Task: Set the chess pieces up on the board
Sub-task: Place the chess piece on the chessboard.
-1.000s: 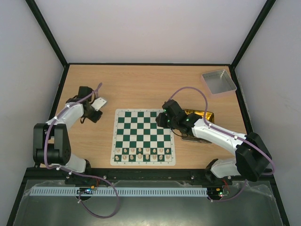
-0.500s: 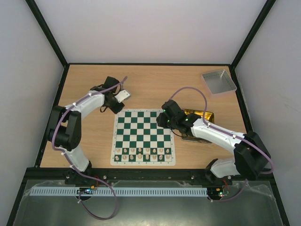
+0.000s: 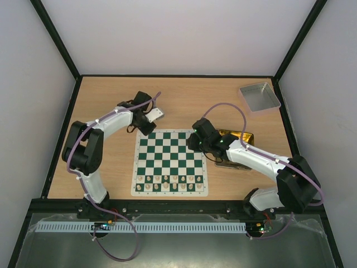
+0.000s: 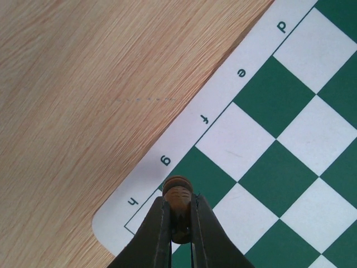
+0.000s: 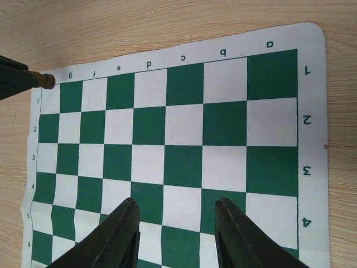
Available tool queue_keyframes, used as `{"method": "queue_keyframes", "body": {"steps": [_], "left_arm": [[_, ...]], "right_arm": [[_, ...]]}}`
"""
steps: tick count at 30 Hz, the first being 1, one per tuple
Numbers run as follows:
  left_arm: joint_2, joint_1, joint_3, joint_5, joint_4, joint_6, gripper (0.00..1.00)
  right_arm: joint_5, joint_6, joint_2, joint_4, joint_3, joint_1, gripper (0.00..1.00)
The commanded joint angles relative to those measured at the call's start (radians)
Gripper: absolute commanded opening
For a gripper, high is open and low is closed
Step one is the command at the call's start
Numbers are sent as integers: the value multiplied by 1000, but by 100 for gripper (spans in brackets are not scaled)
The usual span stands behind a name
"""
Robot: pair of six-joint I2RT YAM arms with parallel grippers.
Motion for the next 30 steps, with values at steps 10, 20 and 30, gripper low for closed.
{"method": "queue_keyframes", "body": {"steps": [10, 20, 30], "left_arm": [[49, -42, -7, -21, 20, -17, 2], [56, -42, -21, -50, 27, -11, 2], [44, -43, -65, -50, 41, -11, 2]], "right_arm": [[23, -22, 11, -25, 7, -13, 37], [19, -21, 14, -17, -2, -17, 37], [2, -11, 22, 5, -19, -19, 37]]}}
